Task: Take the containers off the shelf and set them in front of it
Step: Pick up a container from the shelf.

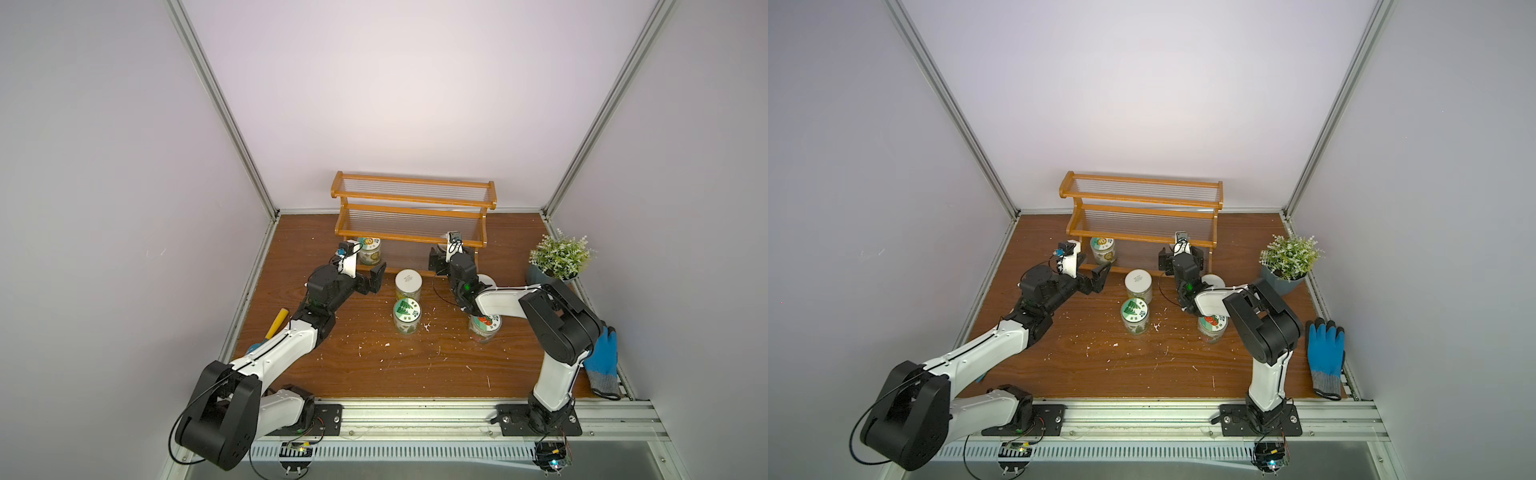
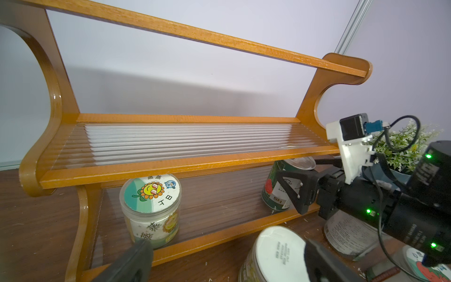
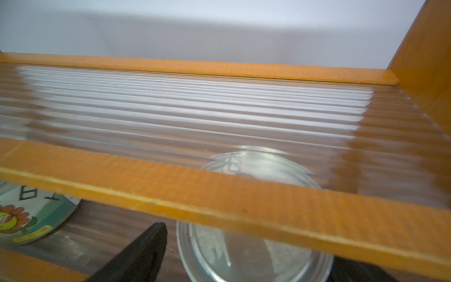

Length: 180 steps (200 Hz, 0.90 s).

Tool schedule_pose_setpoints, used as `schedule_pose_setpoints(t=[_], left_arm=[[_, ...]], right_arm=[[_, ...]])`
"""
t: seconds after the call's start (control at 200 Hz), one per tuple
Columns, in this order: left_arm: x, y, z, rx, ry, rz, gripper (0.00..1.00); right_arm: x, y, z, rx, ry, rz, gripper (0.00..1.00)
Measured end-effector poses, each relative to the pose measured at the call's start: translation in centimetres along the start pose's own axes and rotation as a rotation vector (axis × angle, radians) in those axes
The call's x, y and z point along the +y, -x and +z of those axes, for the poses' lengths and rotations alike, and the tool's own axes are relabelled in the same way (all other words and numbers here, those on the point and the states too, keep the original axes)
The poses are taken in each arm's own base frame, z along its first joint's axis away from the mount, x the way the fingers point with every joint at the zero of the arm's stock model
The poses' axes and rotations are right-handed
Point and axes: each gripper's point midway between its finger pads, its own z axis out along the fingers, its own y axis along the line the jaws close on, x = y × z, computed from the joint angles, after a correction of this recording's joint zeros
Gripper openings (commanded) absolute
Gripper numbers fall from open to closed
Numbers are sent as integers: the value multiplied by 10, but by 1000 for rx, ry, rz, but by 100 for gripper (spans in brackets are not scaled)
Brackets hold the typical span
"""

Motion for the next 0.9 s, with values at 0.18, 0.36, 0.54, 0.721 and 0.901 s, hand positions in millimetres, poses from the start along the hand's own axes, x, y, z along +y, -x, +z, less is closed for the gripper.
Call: schedule_pose_setpoints(t=[0.18,0.36,0.54,0.721,0.901], left_arm=[[0,0,0,0,0,0,100],[0,0,0,0,0,0,100],[0,0,0,0,0,0,100],[0,0,0,1,0,-1,100],[0,-1,0,2,0,-1,100]], right_arm=[[-2,-1,1,5,-6,-10,85],[-3,-1,1,5,-6,-15,71],[-3,-1,1,6,-5,-17,64],[-1,-2,1,8,8,-20,58],[1,-1,0,9,20,-20,58]])
